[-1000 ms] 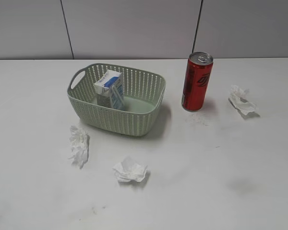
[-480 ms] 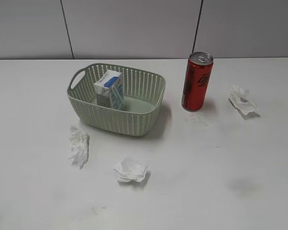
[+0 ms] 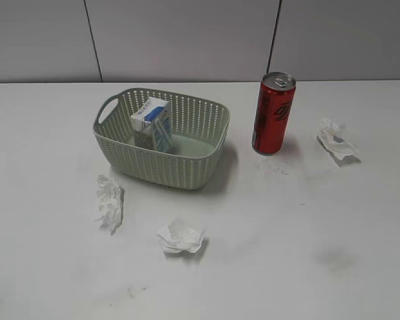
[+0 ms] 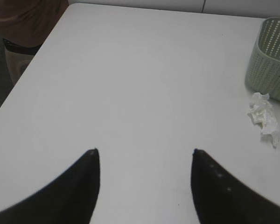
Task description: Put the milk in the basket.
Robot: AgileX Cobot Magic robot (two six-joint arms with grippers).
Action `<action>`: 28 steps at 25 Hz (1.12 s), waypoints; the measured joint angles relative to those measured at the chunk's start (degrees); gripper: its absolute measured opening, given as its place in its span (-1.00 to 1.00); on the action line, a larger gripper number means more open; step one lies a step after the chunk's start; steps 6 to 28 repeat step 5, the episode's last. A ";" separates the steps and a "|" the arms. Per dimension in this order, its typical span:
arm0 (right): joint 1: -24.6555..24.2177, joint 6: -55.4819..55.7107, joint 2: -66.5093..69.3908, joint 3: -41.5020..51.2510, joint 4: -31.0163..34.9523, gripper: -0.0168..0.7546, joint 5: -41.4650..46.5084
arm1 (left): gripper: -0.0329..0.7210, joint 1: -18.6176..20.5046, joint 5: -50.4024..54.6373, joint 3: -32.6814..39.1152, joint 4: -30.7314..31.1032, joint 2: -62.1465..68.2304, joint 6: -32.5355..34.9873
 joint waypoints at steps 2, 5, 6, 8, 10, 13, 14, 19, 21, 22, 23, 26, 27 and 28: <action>0.00 0.00 0.00 0.00 0.00 0.57 0.00 | 0.33 0.16 0.00 0.00 0.00 -0.07 0.00; 0.00 0.00 0.00 0.00 0.00 0.57 0.00 | 0.33 0.16 0.00 0.00 0.00 -0.07 0.00; 0.00 0.00 0.00 0.00 0.00 0.57 0.00 | 0.33 0.16 0.00 0.00 0.00 -0.07 0.00; 0.00 0.00 0.00 0.00 0.00 0.57 0.00 | 0.33 0.16 0.00 0.00 0.00 -0.07 0.00; 0.00 0.00 0.00 0.00 0.00 0.57 0.00 | 0.33 0.16 0.00 0.00 0.00 -0.07 0.00; 0.00 0.00 0.00 0.00 0.00 0.57 0.00 | 0.33 0.16 0.00 0.00 0.00 -0.07 0.00; 0.00 0.00 0.00 0.00 0.00 0.57 0.00 | 0.33 0.16 0.00 0.00 0.00 -0.07 0.00; 0.00 0.00 0.00 0.00 0.00 0.57 0.00 | 0.33 0.16 0.00 0.00 0.00 -0.07 0.00; 0.00 0.00 0.00 0.00 0.00 0.57 0.00 | 0.33 0.16 0.00 0.00 0.00 -0.07 0.00; 0.00 0.00 0.00 0.00 0.00 0.57 0.00 | 0.33 0.16 0.00 0.00 0.00 -0.07 0.00; 0.00 0.00 0.00 0.00 0.00 0.57 0.00 | 0.33 0.16 0.00 0.00 0.00 -0.07 0.00; 0.00 0.00 0.00 0.00 0.00 0.57 0.00 | 0.33 0.16 0.00 0.00 0.00 -0.07 0.00; 0.00 0.00 0.00 0.00 0.00 0.57 0.00 | 0.33 0.16 0.00 0.00 0.00 -0.07 0.00; 0.00 0.00 0.00 0.00 0.00 0.57 0.00 | 0.33 0.16 0.00 0.00 0.00 -0.07 0.00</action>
